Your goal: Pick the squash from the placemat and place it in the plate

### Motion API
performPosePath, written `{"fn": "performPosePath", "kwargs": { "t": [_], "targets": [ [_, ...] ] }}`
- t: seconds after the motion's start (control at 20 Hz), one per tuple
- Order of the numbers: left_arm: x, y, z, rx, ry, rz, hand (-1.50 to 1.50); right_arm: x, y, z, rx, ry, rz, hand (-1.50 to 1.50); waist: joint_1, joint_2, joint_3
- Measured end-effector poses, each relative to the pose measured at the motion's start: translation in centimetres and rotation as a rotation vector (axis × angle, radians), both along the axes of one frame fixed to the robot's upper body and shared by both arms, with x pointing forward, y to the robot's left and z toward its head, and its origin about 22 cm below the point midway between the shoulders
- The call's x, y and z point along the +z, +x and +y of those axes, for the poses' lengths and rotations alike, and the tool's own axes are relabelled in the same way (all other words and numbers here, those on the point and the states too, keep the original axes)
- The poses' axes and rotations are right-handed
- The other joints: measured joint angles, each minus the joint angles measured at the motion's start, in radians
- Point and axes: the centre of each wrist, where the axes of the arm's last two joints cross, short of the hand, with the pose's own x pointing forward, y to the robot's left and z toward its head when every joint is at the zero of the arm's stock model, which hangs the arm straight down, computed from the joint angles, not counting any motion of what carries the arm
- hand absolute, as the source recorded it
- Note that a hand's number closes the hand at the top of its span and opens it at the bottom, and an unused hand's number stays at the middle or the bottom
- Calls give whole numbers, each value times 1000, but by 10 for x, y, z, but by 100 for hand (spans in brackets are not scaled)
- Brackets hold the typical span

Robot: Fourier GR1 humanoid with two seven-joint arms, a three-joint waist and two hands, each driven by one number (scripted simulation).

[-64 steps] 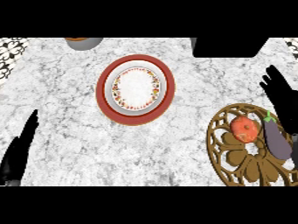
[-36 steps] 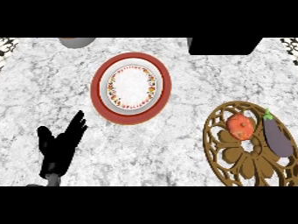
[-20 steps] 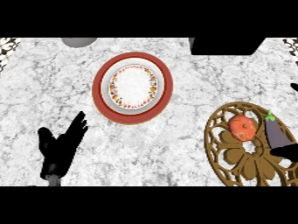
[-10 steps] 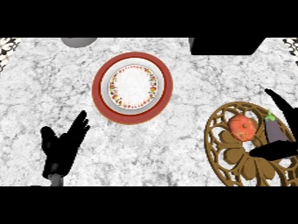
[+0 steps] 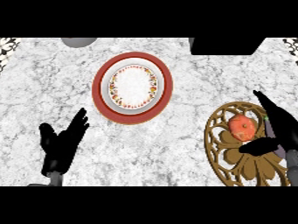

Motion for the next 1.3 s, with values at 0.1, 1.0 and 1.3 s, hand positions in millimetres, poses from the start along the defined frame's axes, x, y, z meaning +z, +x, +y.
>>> {"fn": "performPosePath", "kwargs": {
  "t": [0.1, 1.0, 1.3],
  "targets": [
    [-4, 0, 2, 1, -2, 0, 0, 0, 2, 1, -11, -21, 8, -150, -1, 0, 0],
    [0, 2, 11, 0, -4, 0, 0, -41, 22, 1, 82, -119, 102, 150, 1, -2, -3],
    [-8, 5, 5, 0, 0, 0, 0, -47, 25, -2, 98, -167, 65, 150, -1, -4, -6]
  ]
}}
